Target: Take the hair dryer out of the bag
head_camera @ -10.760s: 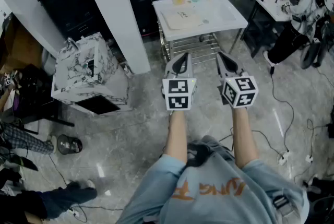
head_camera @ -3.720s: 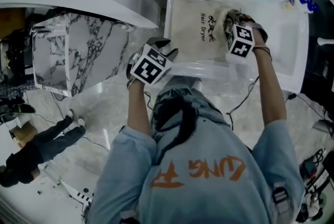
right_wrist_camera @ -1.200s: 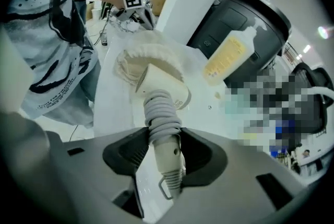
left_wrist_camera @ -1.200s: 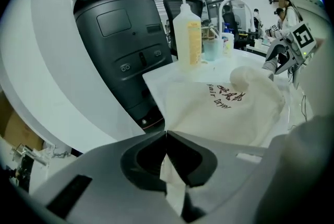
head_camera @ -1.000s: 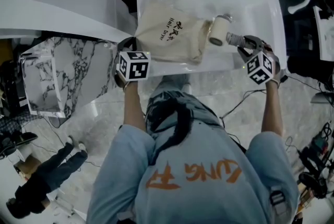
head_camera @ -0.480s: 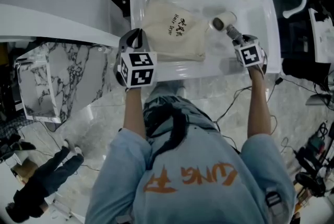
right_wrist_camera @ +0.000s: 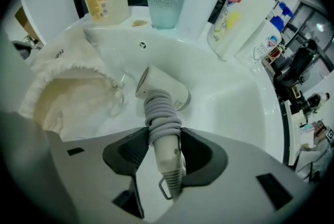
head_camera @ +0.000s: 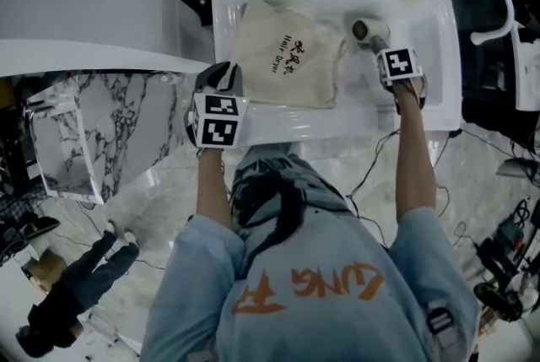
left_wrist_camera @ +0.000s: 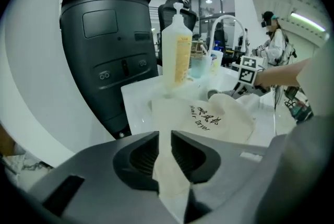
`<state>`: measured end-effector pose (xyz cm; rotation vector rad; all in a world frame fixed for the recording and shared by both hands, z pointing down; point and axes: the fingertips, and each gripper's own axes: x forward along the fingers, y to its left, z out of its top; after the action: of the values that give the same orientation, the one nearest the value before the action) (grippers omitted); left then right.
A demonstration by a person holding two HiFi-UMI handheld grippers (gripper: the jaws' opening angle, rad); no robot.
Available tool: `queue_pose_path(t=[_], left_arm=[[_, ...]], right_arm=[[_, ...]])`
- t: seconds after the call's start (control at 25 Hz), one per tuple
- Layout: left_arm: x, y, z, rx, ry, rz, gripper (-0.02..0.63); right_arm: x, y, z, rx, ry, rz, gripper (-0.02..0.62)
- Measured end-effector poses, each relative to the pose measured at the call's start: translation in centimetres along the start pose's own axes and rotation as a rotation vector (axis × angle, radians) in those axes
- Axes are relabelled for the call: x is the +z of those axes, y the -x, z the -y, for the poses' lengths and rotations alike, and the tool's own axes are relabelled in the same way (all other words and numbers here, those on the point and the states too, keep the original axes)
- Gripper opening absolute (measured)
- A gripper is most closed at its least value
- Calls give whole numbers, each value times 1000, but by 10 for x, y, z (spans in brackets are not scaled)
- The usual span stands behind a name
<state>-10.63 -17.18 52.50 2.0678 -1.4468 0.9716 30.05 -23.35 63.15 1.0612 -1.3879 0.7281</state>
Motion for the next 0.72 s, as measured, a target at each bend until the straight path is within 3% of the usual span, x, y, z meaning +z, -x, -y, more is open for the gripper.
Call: queue_pose_path(t=[0.04,0.12,0.36,0.72], left_arm=[[1,-1,2,-31,-1,8,90],[2,0,3,-74,-6,21,144],[30,14,4,-107,51,225,140],[61,13,44,-161,-10,273,132]], right_arm=[[5,-5,1,-4,-1,5,195],[10,-10,1,-16,-11,6,195],[10,-16,-9,-56,-47,-28,198],[11,-35,-40,6,-25,-75,212]])
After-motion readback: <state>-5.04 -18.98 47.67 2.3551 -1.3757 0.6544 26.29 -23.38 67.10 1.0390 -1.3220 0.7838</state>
